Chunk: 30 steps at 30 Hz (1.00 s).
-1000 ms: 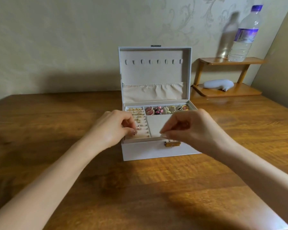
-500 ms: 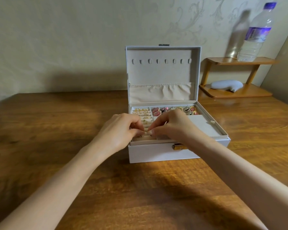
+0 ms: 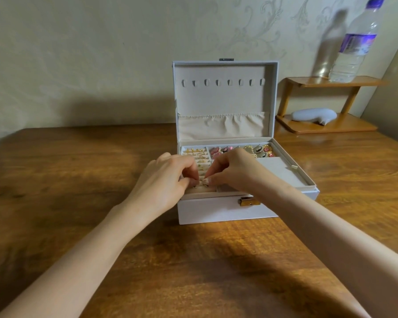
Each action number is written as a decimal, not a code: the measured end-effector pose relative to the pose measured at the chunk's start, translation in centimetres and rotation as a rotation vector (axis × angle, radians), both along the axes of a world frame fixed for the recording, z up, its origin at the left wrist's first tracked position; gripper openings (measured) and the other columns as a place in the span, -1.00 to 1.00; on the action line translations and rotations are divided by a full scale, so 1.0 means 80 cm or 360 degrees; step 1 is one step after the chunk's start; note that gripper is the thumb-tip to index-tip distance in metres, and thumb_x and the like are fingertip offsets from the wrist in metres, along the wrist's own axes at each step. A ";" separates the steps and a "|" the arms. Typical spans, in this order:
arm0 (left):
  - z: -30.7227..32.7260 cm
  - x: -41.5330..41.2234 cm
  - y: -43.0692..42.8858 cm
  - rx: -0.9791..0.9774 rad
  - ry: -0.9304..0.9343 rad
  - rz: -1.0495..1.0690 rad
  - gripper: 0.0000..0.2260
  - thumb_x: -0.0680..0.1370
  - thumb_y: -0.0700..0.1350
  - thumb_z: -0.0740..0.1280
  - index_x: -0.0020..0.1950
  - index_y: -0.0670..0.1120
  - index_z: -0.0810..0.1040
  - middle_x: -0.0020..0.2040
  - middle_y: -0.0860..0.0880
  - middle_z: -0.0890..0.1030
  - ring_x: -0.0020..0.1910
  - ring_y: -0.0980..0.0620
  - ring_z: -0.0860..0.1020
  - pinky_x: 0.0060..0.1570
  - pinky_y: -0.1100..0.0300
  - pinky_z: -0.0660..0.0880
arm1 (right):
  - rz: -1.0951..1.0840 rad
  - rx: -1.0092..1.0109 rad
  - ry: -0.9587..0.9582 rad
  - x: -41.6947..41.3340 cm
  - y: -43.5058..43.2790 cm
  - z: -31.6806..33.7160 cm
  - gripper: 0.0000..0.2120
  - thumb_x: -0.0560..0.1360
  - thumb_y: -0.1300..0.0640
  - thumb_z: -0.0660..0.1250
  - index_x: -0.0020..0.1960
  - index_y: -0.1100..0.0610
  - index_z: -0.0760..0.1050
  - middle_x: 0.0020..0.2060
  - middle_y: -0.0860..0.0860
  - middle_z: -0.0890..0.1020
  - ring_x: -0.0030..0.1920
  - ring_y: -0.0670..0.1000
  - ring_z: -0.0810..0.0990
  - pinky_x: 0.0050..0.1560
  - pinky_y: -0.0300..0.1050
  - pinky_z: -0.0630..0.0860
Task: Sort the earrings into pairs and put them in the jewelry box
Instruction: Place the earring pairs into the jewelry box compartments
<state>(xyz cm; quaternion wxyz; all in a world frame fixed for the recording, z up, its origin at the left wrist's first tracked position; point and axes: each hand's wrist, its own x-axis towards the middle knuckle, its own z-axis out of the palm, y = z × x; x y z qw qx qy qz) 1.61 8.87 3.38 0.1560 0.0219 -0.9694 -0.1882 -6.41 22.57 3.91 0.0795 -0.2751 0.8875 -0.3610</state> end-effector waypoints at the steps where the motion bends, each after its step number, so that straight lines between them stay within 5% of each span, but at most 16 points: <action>1: 0.001 0.001 0.000 -0.0062 0.0042 -0.0016 -0.88 0.52 -0.16 0.32 -0.15 0.06 0.53 -0.23 0.20 0.39 -0.23 0.20 0.35 -0.29 0.40 0.22 | 0.0012 -0.0002 0.0025 0.000 0.000 -0.001 -0.86 0.36 0.14 0.48 -0.33 -0.02 0.57 -0.33 -0.04 0.62 -0.29 -0.12 0.51 -0.19 -0.14 0.49; 6: 0.004 0.006 0.000 -0.0253 0.0115 -0.0065 -0.93 0.51 -0.11 0.34 -0.15 0.06 0.53 -0.19 0.18 0.41 -0.15 0.16 0.28 -0.16 0.24 0.20 | 0.0068 -0.0031 0.0206 0.005 0.009 -0.009 -0.98 0.40 0.13 0.45 -0.18 0.03 0.62 -0.41 -0.12 0.51 -0.38 -0.16 0.43 -0.32 -0.22 0.37; 14: 0.008 0.005 0.006 -0.0280 0.0054 0.0002 -0.89 0.52 -0.14 0.33 -0.15 0.05 0.46 -0.12 0.15 0.41 -0.09 0.15 0.29 -0.11 0.25 0.22 | 0.0171 -0.0095 0.0414 0.012 0.023 -0.016 -0.80 0.40 0.25 0.40 -0.07 -0.02 0.60 -0.36 -0.16 0.48 -0.39 -0.15 0.41 -0.32 -0.23 0.39; 30: -0.005 0.001 0.004 -0.0441 0.0247 0.0002 -0.92 0.49 -0.22 0.33 -0.14 -0.04 0.54 -0.17 0.10 0.43 -0.13 0.10 0.30 -0.11 0.21 0.26 | 0.0126 -0.0018 0.0613 0.012 0.008 -0.019 -0.94 0.36 0.05 0.46 -0.20 -0.02 0.59 -0.22 -0.05 0.57 -0.26 -0.05 0.48 -0.19 -0.01 0.52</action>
